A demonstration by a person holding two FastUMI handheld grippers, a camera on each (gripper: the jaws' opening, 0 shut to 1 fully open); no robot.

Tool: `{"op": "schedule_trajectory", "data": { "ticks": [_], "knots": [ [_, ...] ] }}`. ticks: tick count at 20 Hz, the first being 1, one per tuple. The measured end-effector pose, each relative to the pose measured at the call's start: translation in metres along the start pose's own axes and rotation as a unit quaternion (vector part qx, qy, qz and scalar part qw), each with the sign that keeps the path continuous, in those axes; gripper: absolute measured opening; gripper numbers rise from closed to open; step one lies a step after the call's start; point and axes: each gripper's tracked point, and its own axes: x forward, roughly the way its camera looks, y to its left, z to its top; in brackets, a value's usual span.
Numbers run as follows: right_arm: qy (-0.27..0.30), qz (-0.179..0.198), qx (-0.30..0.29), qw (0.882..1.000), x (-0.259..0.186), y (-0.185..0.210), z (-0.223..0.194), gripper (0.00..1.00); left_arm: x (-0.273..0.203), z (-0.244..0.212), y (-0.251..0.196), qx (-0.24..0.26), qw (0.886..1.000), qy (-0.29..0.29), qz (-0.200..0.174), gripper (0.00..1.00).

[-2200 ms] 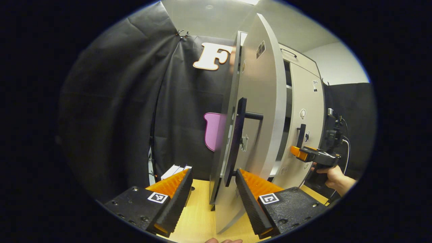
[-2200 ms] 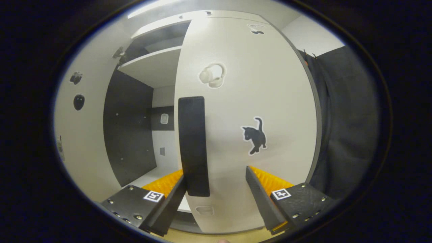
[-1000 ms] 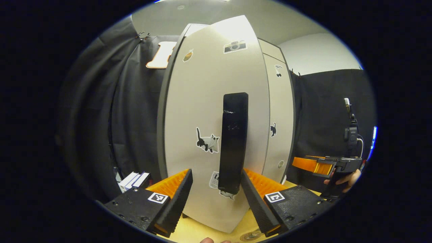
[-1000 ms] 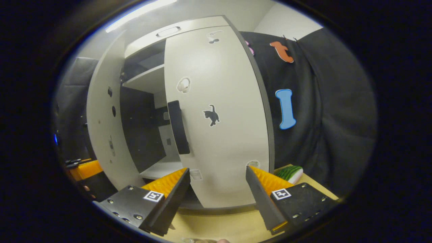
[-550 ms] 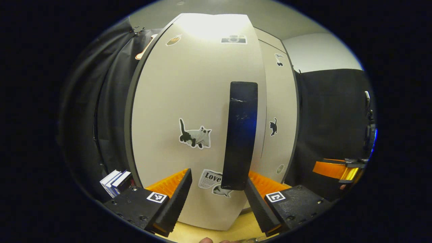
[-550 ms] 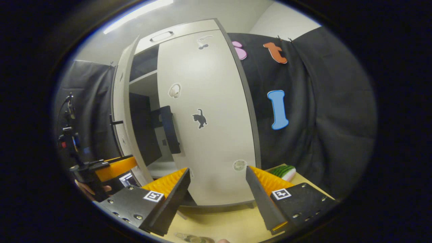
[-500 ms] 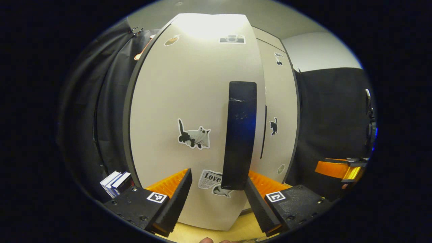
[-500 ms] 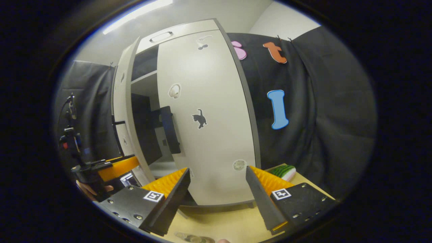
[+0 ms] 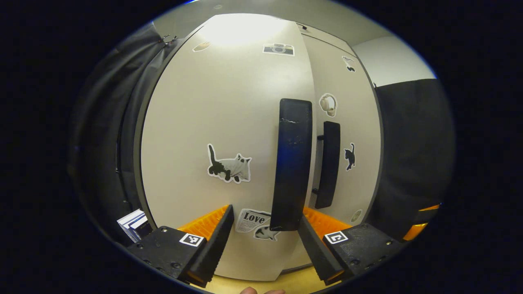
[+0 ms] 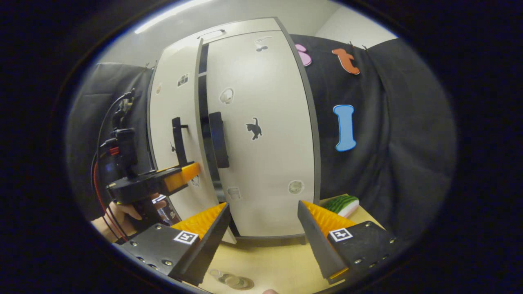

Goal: Grasp the bottle in the cabinet with the left hand and place it on the coaster, then close the right door with the right hand and the left door with the left hand.

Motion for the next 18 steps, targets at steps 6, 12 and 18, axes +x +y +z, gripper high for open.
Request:
{"op": "schedule_trajectory", "data": {
  "ticks": [6, 12, 18],
  "knots": [
    [0.007, 0.009, 0.019, 1.000, -0.014, -0.002, -0.006, 0.98, 0.019, -0.001, 0.004, 0.009, 0.999, -0.002, 0.041, 0.92],
    [0.012, 0.010, 0.019, 1.000, -0.031, -0.013, -0.014, 1.00, 0.025, -0.002, 0.006, 0.018, 0.998, 0.003, 0.065, 0.94],
    [0.016, 0.010, 0.034, 0.999, -0.045, -0.020, -0.018, 0.97, 0.019, -0.001, 0.005, -0.001, 0.997, 0.013, 0.075, 0.99]
  ]
}}
